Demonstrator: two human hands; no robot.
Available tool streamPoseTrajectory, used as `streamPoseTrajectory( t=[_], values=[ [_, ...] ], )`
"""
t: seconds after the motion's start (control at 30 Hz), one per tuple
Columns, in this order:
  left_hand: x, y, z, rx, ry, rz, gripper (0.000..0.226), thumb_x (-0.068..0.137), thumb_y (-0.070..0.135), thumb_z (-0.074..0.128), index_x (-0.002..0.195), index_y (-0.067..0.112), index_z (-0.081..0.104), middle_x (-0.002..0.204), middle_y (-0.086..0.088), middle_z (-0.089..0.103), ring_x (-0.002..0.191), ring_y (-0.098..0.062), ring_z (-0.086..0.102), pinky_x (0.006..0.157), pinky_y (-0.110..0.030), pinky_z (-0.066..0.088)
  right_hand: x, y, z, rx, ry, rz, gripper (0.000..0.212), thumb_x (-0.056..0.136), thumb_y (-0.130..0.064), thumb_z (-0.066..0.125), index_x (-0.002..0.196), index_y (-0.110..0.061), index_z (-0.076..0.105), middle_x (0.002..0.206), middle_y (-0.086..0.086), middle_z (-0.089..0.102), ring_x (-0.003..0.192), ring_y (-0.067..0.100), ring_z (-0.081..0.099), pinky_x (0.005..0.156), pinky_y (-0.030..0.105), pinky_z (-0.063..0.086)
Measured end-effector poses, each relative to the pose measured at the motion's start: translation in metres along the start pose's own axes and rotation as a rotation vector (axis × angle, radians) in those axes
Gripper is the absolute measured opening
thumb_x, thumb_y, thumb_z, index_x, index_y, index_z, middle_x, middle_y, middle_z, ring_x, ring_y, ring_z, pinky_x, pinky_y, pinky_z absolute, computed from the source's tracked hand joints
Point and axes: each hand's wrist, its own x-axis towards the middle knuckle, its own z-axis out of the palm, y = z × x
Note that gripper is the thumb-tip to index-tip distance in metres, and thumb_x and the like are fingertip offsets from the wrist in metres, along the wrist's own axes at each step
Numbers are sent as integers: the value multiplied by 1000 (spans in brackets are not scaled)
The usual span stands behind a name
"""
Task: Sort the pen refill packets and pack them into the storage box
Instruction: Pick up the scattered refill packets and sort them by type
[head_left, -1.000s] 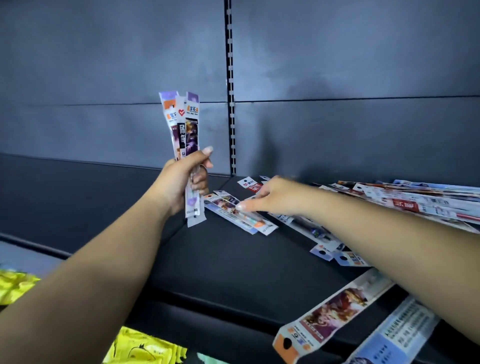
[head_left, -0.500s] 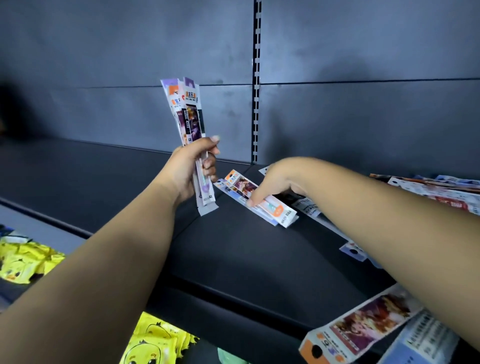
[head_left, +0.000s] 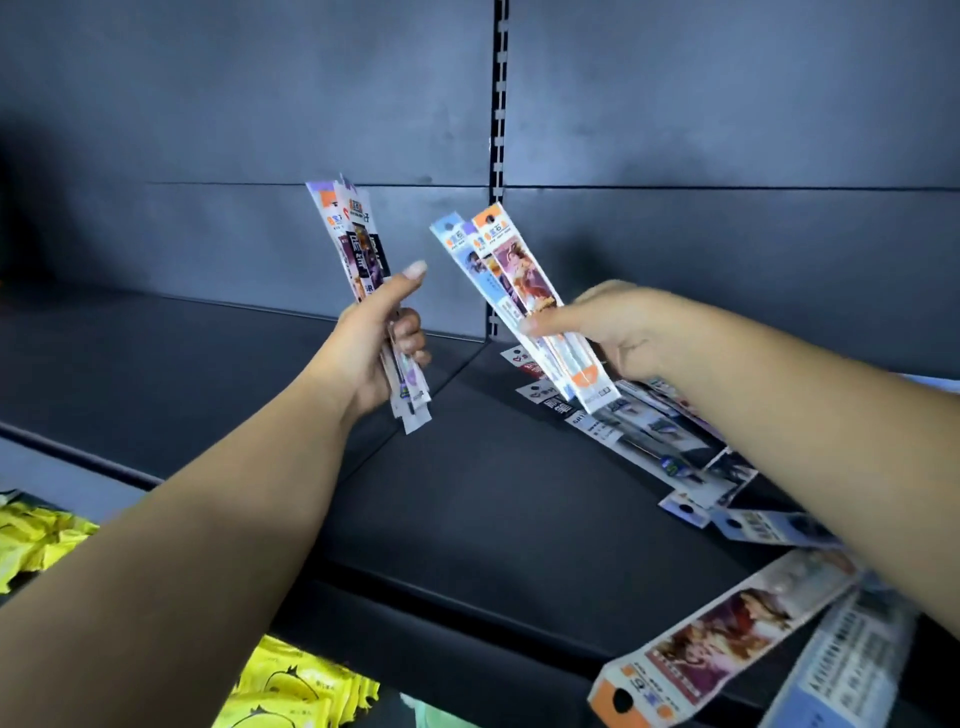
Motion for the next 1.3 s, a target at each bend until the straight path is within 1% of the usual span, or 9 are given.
streamPoseTrajectory(
  t=[0.13, 0.27, 0.47, 0.53, 0.67, 0.87, 1.0, 1.1, 1.3],
  values=[
    [-7, -5, 17, 30, -216, -19, 20, 74, 41, 62, 77, 22, 66, 39, 10, 39, 37, -7, 39, 47, -19, 36, -9, 6, 15, 154, -18, -84, 41, 72, -13, 73, 104, 7, 59, 76, 13, 66, 66, 24, 63, 66, 38, 54],
    [-10, -10, 38, 8, -333, -30, 20, 69, 25, 72, 87, 16, 70, 85, -6, 74, 79, -24, 70, 74, -37, 58, -16, 14, 29, 124, -153, -63, 24, 77, -16, 69, 97, -5, 60, 79, 8, 68, 71, 18, 66, 69, 31, 56],
    [-8, -8, 53, 29, -296, -9, 24, 68, 15, 69, 91, 12, 64, 78, -5, 68, 76, -23, 67, 71, -36, 57, -11, 19, 19, 41, -189, -75, 30, 77, -33, 68, 96, -13, 58, 77, 0, 68, 70, 11, 63, 80, 30, 51],
    [-8, -7, 54, 33, -264, 26, 4, 78, 10, 63, 81, 10, 61, 66, -2, 68, 68, -19, 65, 67, -33, 57, -11, 19, 12, -54, -178, -71, 37, 75, -39, 67, 100, -14, 57, 85, 0, 67, 72, 11, 61, 83, 30, 49],
    [-12, -7, 54, 12, -267, 76, 15, 85, 6, 56, 70, 9, 56, 51, 1, 63, 50, -13, 61, 59, -28, 54, -26, 16, -20, -336, -191, -116, 30, 70, -46, 65, 88, -22, 60, 90, -6, 63, 83, 11, 58, 79, 27, 47],
    [-20, -7, 54, 105, -417, 81, 21, 77, -3, 59, 86, 15, 63, 54, 6, 58, 48, -7, 55, 63, -22, 52, -88, 32, -82, -599, -533, -87, 44, 47, -36, 76, 89, -30, 64, 95, -11, 63, 91, 1, 56, 74, 9, 44],
    [-26, -9, 70, 133, -444, 71, 21, 79, -5, 56, 77, 15, 54, 47, 6, 58, 47, -7, 59, 55, -19, 52, -111, 63, -91, -757, -650, -70, 70, 29, -74, 73, 96, -56, 57, 113, -22, 52, 100, -13, 48, 86, 10, 38],
    [-30, -9, 87, 160, -471, 74, 20, 82, 1, 57, 74, 17, 49, 46, 4, 59, 46, -8, 61, 51, -19, 51, -117, 72, -90, -803, -622, -127, 66, 35, -81, 65, 97, -65, 49, 114, -42, 40, 124, -8, 34, 103, 18, 28],
    [-33, -17, 102, 147, -469, 63, 20, 81, 10, 61, 70, 20, 48, 45, 7, 47, 40, -8, 44, 46, -21, 41, -122, 83, -78, -747, -376, -207, 15, 66, -45, 66, 74, -38, 56, 121, -2, 51, 122, 12, 39, 102, 18, 28]
  ],
)
